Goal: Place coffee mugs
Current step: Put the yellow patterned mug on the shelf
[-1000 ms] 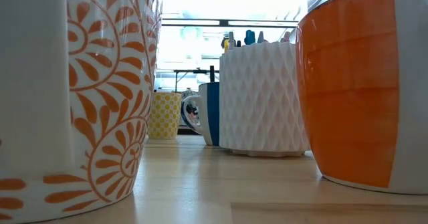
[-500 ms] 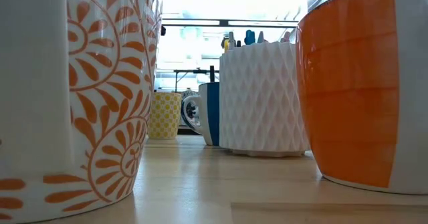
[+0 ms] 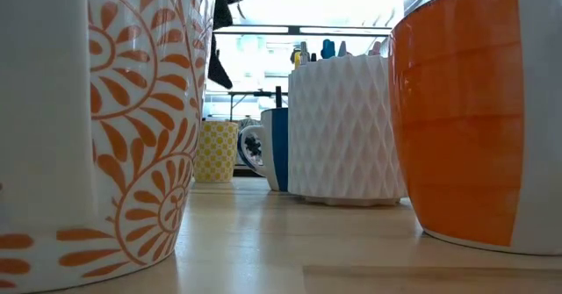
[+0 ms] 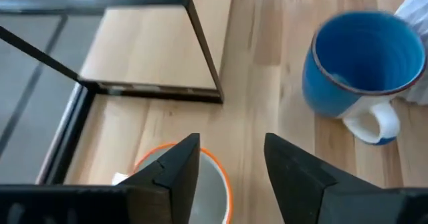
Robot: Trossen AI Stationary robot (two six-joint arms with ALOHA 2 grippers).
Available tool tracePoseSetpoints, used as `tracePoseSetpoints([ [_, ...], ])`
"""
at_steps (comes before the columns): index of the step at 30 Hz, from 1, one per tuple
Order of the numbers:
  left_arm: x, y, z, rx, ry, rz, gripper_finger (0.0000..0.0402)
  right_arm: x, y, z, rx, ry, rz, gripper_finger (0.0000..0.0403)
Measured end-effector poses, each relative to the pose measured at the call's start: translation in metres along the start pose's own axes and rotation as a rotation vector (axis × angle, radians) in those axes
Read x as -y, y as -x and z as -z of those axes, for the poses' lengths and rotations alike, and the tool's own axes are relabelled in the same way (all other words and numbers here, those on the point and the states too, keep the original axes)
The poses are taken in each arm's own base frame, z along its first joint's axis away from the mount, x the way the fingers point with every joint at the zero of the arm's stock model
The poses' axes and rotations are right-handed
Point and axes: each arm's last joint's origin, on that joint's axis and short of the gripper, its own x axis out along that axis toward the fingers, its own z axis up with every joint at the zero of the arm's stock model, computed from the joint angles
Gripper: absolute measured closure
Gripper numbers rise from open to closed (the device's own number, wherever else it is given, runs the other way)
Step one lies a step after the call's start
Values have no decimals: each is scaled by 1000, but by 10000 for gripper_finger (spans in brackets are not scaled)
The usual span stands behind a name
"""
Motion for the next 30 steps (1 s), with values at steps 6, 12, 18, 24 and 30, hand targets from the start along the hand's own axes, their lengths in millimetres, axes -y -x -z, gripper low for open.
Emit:
tracePoseSetpoints([
  [6,2,-20,12,-162,51,35,221,0,0,0,0,0,0,327],
  [12,-1,-31,17,-219,56,0,213,0,0,0,0,0,0,327],
  [18,-5,-40,23,-277,66,-22,213,0,0,0,0,0,-5,327],
  [24,-3,-59,30,-336,63,-6,213,0,0,0,-1,0,-9,327],
  [30,-2,-75,35,-369,59,-9,228,0,0,0,-1,0,-9,327],
])
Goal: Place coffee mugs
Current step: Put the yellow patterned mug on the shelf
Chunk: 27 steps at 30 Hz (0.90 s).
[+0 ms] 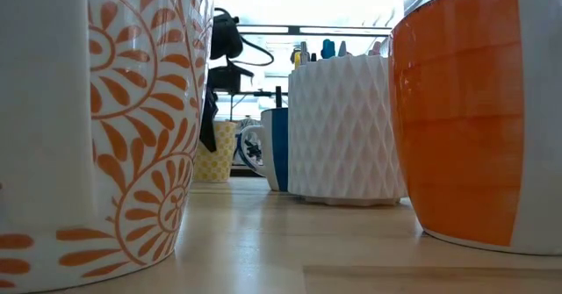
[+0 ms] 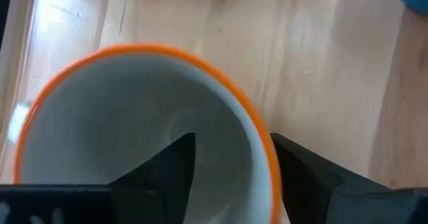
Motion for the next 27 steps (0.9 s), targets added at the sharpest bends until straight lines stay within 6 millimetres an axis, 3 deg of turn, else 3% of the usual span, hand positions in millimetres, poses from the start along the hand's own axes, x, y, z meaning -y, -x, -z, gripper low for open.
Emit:
tracePoseSetpoints([
  [3,0,-2,-2,20,-14,-5,272,0,0,0,0,0,0,327],
  [8,-1,0,-2,22,-6,-26,384,0,0,0,0,-1,0,327],
  [14,0,25,-4,73,-4,-90,393,0,-1,1,-8,2,0,327],
  [18,-3,69,-21,166,-7,-138,393,-1,-1,1,-15,2,-11,327],
  [27,-29,196,-93,499,-117,-295,393,-1,-1,2,-18,-9,-16,327],
])
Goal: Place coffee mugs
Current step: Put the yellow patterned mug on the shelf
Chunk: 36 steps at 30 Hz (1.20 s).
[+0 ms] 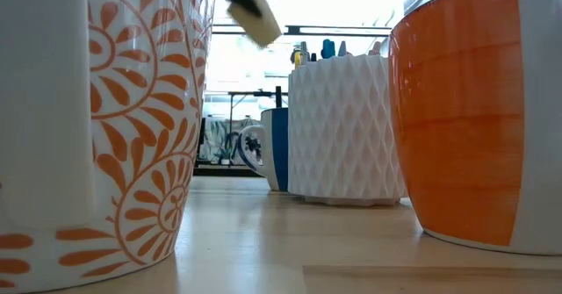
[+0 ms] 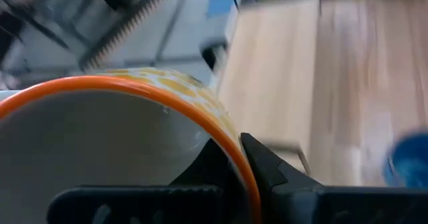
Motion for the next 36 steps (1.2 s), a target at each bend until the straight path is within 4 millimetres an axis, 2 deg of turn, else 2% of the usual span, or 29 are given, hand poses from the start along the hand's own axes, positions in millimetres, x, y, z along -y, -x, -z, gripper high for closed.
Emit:
tracePoseSetpoints([
  [3,-21,8,-26,46,5,-11,393,0,0,0,0,0,-9,327],
  [6,-32,-1,-42,25,5,16,393,-1,0,0,-2,0,-19,327],
  [10,-36,-33,-54,-42,-3,74,393,-1,0,0,-2,0,-21,327],
  [15,-29,-87,-58,-104,-59,172,393,-1,0,0,-2,7,-21,327],
  [19,-17,-124,-50,-168,-96,224,393,-1,0,0,-2,7,-22,327],
  [25,3,-166,-28,-267,-76,394,394,-1,0,0,-2,8,-22,327],
  [36,29,-210,-4,-380,-70,487,394,-1,0,0,-2,11,-22,327],
])
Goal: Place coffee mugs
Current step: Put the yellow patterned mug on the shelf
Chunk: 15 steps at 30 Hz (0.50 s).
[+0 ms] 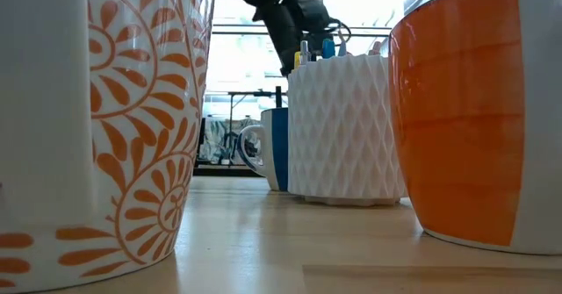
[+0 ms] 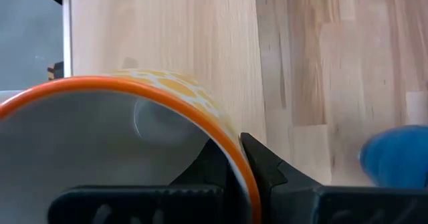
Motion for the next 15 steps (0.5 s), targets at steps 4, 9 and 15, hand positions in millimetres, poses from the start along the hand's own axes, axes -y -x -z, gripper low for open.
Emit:
tracePoseSetpoints([
  [4,3,-8,-1,-10,-3,13,394,0,0,0,0,0,0,327],
  [9,8,-15,0,-34,5,50,394,0,0,0,0,0,0,327],
  [15,12,-27,0,-59,13,82,394,0,0,0,0,0,0,327],
])
